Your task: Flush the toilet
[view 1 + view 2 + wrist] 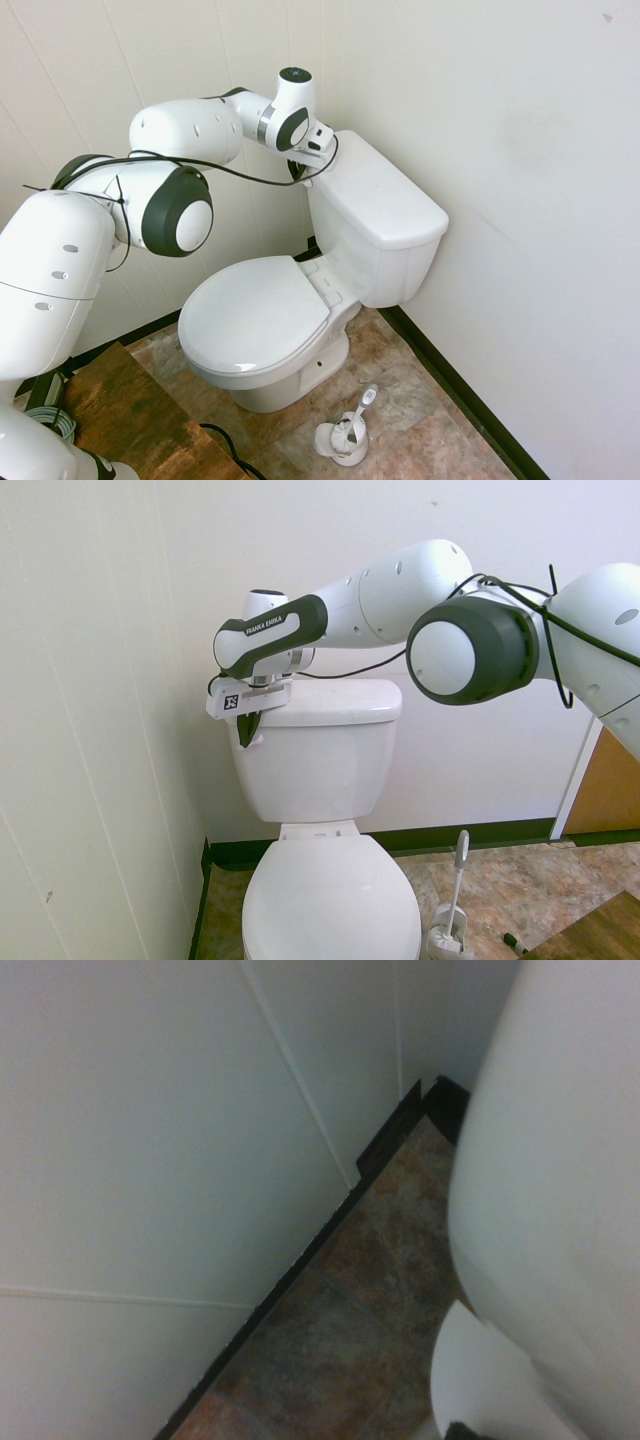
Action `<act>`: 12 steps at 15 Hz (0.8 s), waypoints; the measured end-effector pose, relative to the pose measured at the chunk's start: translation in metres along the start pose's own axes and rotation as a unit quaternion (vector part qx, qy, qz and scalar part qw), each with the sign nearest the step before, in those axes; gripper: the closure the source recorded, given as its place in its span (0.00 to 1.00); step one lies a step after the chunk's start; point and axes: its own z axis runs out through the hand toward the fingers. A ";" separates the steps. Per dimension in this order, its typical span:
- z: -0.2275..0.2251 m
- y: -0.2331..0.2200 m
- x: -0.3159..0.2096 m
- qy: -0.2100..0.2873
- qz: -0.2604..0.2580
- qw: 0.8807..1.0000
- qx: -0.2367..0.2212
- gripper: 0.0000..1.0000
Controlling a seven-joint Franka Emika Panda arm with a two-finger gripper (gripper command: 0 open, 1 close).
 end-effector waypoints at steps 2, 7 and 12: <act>-0.020 -0.002 0.002 0.009 0.003 1.000 0.004 1.00; -0.069 0.017 -0.001 0.026 0.017 1.000 0.001 1.00; -0.120 0.056 -0.011 0.025 0.039 0.999 -0.006 1.00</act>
